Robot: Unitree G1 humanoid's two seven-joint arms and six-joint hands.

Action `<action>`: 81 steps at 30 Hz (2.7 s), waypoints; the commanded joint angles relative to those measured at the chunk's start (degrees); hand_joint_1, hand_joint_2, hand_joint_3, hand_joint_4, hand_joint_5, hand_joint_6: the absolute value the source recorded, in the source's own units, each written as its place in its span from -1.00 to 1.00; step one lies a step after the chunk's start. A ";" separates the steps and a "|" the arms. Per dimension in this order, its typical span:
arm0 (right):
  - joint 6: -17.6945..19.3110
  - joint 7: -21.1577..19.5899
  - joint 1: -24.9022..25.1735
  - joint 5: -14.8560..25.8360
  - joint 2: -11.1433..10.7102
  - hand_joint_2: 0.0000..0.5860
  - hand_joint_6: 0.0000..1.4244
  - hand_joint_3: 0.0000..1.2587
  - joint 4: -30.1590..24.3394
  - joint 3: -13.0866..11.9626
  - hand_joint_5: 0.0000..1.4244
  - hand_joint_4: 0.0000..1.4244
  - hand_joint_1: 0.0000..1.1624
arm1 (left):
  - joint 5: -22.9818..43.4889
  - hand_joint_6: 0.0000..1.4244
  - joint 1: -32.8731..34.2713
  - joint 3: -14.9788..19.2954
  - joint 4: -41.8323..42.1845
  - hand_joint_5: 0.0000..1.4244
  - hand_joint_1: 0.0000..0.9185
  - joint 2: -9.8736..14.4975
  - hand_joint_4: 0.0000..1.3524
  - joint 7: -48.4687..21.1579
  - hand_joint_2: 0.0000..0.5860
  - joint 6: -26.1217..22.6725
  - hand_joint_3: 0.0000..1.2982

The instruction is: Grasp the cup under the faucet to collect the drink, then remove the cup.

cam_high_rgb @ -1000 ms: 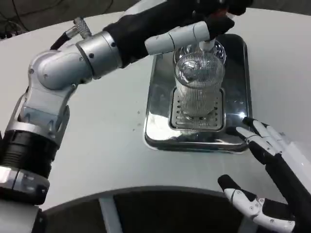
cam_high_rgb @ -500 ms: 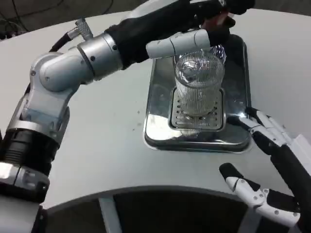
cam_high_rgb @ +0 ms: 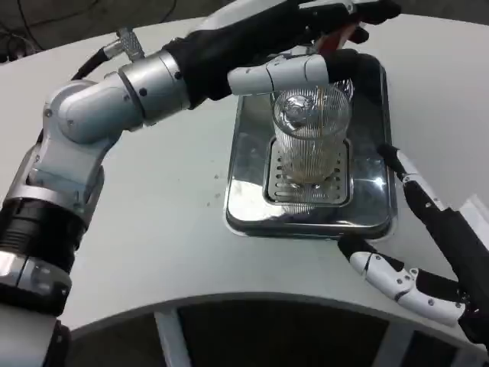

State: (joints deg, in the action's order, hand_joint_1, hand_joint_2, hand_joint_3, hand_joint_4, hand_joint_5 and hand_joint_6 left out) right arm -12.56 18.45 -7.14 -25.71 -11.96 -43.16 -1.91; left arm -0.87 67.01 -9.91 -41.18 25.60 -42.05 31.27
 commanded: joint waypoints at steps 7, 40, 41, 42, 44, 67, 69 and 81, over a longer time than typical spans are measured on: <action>-1.39 -4.41 6.50 1.88 1.22 -0.18 -1.00 -1.00 6.50 2.27 -1.00 -1.00 0.15 | -4.85 -0.94 -2.56 -2.47 -1.51 -0.80 -1.00 1.60 -0.89 -0.87 -0.78 0.35 -0.77; 3.47 -13.90 23.51 5.75 2.83 -0.26 -1.00 -1.00 26.55 6.25 -1.00 -1.00 0.26 | -5.71 -0.92 -2.76 -2.58 -1.95 -0.80 -1.00 2.32 -0.90 -0.10 -0.75 1.27 -0.77; 3.69 -14.23 24.03 5.71 2.95 -0.26 -1.00 -1.00 27.27 6.35 -1.00 -1.00 0.27 | -5.68 -0.92 -2.71 -2.55 -2.01 -0.80 -1.00 2.34 -0.90 -0.12 -0.74 1.27 -0.77; 3.87 -14.49 24.38 5.70 3.02 -0.26 -1.00 -1.00 27.76 6.43 -1.00 -1.00 0.27 | -5.64 -0.92 -2.69 -2.51 -2.04 -0.80 -1.00 2.35 -0.90 -0.16 -0.74 1.26 -0.77; 4.34 -15.15 25.19 5.61 3.15 -0.26 -1.00 -1.00 28.91 6.61 -1.00 -1.00 0.27 | -5.61 -0.92 -2.69 -2.46 -2.02 -0.80 -1.00 2.39 -0.90 -0.19 -0.74 1.31 -0.77; 7.08 -22.18 31.35 4.89 4.71 -0.26 -1.00 -1.00 37.44 7.84 -1.00 -1.00 0.27 | -4.77 -0.92 -2.59 -1.70 -1.60 -0.80 -1.00 2.69 -0.90 -0.59 -0.78 1.01 -0.77; 7.08 -22.24 31.87 4.94 4.77 -0.26 -1.00 -1.00 38.16 7.86 -1.00 -1.00 0.27 | -4.83 -0.92 -2.60 -1.74 -1.56 -0.80 -1.00 2.74 -0.90 -0.61 -0.78 0.99 -0.77; 7.86 -23.63 34.28 5.16 5.43 -0.24 -1.00 -1.00 42.98 7.67 -1.00 -1.00 0.25 | -4.90 -0.92 -2.39 -1.79 -1.36 -0.80 -1.00 2.95 -0.91 -0.70 -0.79 0.90 -0.77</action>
State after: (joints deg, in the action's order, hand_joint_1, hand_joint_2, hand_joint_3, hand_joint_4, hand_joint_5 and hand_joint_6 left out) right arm -5.94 -4.21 26.58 -20.80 -7.23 -1.39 5.64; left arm -2.97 67.00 -10.16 -41.40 27.12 -40.32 33.79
